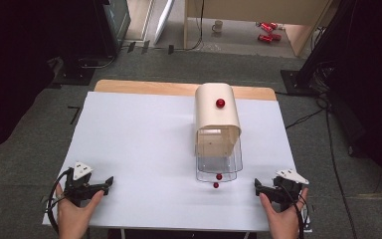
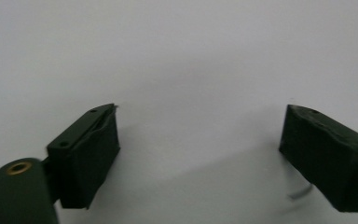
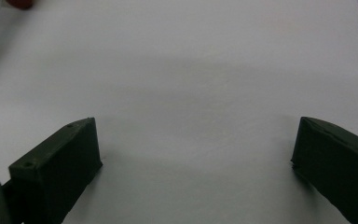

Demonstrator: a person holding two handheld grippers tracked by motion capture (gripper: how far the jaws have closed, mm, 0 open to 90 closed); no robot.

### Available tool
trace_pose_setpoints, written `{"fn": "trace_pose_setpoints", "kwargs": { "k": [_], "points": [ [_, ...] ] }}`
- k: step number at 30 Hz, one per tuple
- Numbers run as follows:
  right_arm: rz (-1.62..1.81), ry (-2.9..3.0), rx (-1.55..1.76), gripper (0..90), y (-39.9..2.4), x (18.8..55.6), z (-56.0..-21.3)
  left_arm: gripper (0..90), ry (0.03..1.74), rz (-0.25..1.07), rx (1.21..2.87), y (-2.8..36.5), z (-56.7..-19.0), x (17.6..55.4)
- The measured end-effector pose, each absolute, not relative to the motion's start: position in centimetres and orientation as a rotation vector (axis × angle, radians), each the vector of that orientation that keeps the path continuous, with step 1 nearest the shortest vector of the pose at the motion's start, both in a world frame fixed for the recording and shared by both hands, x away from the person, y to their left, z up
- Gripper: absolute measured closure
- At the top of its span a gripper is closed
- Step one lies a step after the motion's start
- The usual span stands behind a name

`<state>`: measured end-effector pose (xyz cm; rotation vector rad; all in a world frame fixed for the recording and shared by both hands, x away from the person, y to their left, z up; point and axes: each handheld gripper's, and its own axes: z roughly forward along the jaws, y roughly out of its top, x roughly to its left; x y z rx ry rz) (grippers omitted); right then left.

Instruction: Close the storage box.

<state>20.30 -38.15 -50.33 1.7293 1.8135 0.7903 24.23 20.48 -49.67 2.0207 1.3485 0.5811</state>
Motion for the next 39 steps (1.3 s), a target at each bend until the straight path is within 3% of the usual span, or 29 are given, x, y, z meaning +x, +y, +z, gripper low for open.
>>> {"fn": "trace_pose_setpoints", "kwargs": {
  "k": [6, 9, 13, 22, 39],
  "points": [
    [0.914, 1.718, 1.81, 7.9, -38.8, 19.7, -50.0, 13.3, 1.368, 0.598, 2.01, 20.3, -49.6, 24.1],
    [0.923, 1.722, 1.782, 13.4, -38.6, 19.4, -49.5, 13.4, 1.386, 0.695, 1.931, 20.4, -49.4, 23.5],
    [0.938, 1.724, 1.663, 15.0, -37.0, 18.4, -47.8, 13.4, 1.389, 0.678, 1.926, 20.5, -49.4, 23.5],
    [1.076, 1.786, 1.48, 31.4, -31.7, 16.3, -44.8, 13.8, 1.367, 0.703, 1.948, 20.2, -49.5, 23.3],
    [1.214, 1.835, 1.408, 47.0, -27.1, 15.0, -43.3, 14.5, 1.35, 0.697, 1.995, 19.9, -49.6, 23.5]
  ]
}}
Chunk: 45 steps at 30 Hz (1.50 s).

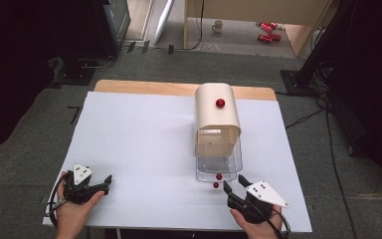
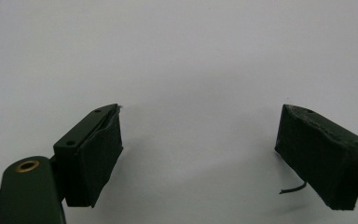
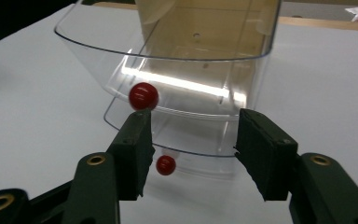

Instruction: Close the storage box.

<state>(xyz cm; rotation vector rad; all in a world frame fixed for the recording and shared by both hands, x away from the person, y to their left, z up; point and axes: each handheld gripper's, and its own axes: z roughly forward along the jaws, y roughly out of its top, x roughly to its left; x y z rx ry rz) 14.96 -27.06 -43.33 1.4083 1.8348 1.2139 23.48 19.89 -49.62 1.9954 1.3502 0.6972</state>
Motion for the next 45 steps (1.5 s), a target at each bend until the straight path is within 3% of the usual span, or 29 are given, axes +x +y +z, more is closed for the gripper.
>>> {"fn": "trace_pose_setpoints", "kwargs": {
  "k": [16, 32, 45],
  "points": [
    [1.23, 1.835, 1.388, 65.4, -24.8, 15.0, -43.4, 15.2, 1.347, 0.677, 2.007, 19.9, -49.7, 23.6],
    [1.25, 1.828, 1.417, 74.3, -24.3, 15.1, -43.0, 15.5, 1.342, 0.665, 2.01, 19.9, -49.7, 23.6],
    [1.232, 1.81, 1.414, 75.4, -23.9, 15.1, -43.2, 15.7, 1.338, 0.662, 2.013, 19.9, -49.7, 23.6]
  ]
}}
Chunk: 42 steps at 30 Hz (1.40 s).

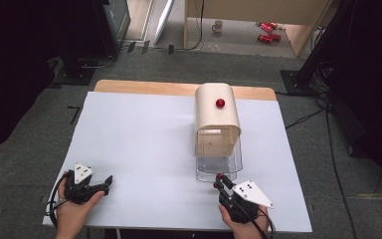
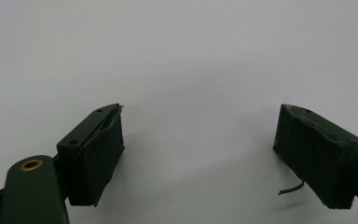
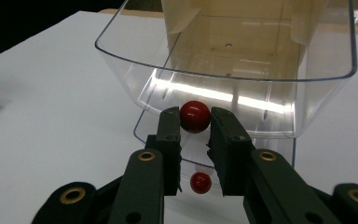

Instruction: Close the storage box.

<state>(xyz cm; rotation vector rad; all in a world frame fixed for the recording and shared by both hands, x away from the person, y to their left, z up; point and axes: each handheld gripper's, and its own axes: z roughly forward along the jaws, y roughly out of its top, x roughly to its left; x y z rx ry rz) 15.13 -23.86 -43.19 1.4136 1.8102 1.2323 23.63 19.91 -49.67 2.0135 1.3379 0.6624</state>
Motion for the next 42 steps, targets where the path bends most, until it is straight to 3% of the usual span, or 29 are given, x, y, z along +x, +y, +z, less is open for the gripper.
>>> {"fn": "trace_pose_setpoints", "kwargs": {
  "k": [6, 9, 11, 18, 25, 42],
  "points": [
    [1.239, 1.802, 1.417, 77.5, -23.9, 15.0, -43.0, 15.7, 1.338, 0.66, 2.012, 19.9, -49.7, 23.6],
    [1.244, 1.772, 1.407, 87.6, -24.1, 14.7, -42.3, 15.8, 1.339, 0.659, 2.012, 19.9, -49.7, 23.6],
    [1.245, 1.771, 1.411, 87.6, -24.1, 14.8, -42.2, 15.8, 1.337, 0.66, 2.012, 19.9, -49.7, 23.6],
    [1.256, 1.788, 1.424, 78.2, -23.9, 14.9, -42.8, 15.8, 1.336, 0.653, 2.013, 19.9, -49.7, 23.7],
    [1.22, 1.783, 1.434, 74.4, -23.4, 15.2, -43.6, 15.8, 1.331, 0.65, 2.017, 19.9, -49.7, 23.7],
    [1.249, 1.726, 1.447, 75.5, -23.3, 15.2, -43.0, 15.8, 1.323, 0.649, 2.023, 19.9, -49.7, 23.6]
  ]
}}
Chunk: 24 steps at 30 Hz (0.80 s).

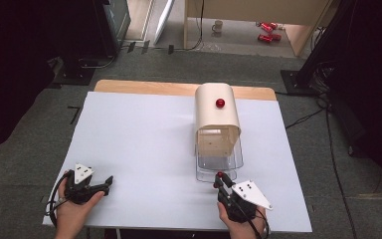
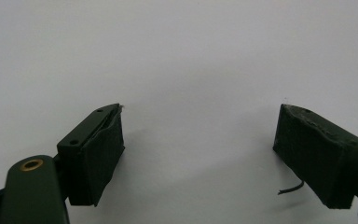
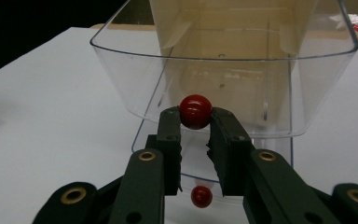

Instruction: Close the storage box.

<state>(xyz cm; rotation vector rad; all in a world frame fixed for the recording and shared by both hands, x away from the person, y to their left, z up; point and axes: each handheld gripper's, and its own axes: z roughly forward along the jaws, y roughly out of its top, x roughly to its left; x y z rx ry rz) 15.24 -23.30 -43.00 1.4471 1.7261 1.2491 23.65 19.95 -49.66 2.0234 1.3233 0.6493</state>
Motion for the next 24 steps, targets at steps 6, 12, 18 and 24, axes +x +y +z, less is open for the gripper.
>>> {"fn": "trace_pose_setpoints", "kwargs": {
  "k": [6, 12, 18, 24],
  "points": [
    [1.261, 1.714, 1.446, 75.6, -23.5, 15.8, -42.4, 15.8, 1.323, 0.649, 2.023, 19.9, -49.7, 23.6],
    [1.266, 1.708, 1.441, 75.5, -23.5, 16.6, -41.7, 15.8, 1.322, 0.648, 2.021, 19.9, -49.7, 23.6],
    [1.268, 1.706, 1.454, 75.5, -23.5, 18.2, -41.5, 15.8, 1.32, 0.65, 2.022, 19.9, -49.7, 23.6],
    [1.264, 1.705, 1.466, 75.5, -23.4, 19.9, -41.5, 15.8, 1.321, 0.646, 2.022, 19.9, -49.7, 23.6]
  ]
}}
